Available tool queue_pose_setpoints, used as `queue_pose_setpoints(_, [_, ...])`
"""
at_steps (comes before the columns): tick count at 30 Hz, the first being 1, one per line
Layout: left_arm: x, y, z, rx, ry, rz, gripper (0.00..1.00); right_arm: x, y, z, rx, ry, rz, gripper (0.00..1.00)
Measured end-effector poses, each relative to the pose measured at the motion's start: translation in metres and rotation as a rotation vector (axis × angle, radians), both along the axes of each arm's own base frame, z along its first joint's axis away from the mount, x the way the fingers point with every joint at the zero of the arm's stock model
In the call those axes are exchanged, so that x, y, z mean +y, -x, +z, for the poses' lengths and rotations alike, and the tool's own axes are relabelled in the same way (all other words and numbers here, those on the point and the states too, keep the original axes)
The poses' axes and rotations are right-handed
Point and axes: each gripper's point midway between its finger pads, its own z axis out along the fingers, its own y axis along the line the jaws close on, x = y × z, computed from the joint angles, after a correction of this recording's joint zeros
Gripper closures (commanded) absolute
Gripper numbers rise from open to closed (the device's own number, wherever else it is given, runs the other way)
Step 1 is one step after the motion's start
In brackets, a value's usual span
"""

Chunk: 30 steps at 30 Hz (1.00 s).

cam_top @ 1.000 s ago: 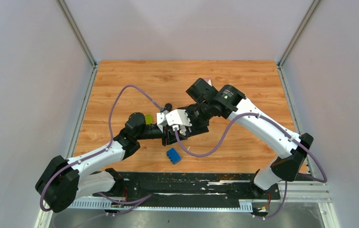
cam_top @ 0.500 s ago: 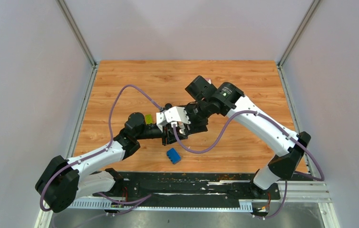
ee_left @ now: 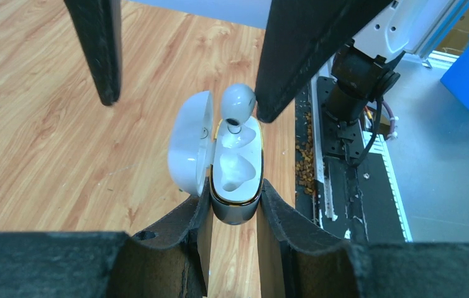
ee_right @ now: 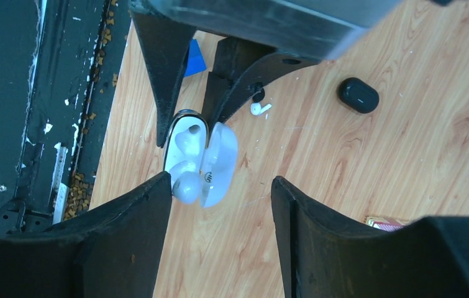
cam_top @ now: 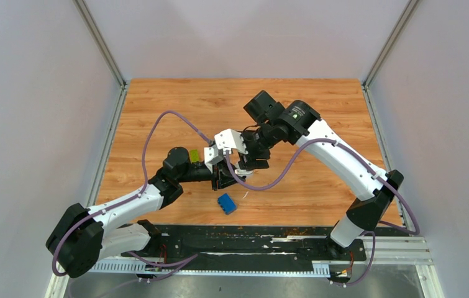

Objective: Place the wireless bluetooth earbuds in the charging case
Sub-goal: Place the earbud in the charging case.

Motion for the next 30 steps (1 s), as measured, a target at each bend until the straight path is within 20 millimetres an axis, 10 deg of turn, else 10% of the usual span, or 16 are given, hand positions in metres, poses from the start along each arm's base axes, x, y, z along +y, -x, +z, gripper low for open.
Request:
queue_pose_setpoints(22, [0.003,-0.006,0.001,0.019,-0.010,0.053,1.00,-0.032,-0.024,0.040,0.046,-0.165,-0.170,0.44])
queue_pose_setpoints(26, [0.010,-0.011,0.027,0.013,-0.006,0.119,1.00,-0.065,-0.043,0.061,0.049,-0.277,-0.339,0.52])
queue_pose_setpoints(30, [0.024,-0.011,0.072,-0.045,0.053,0.197,1.00,-0.082,-0.067,0.039,0.155,-0.310,-0.490,0.60])
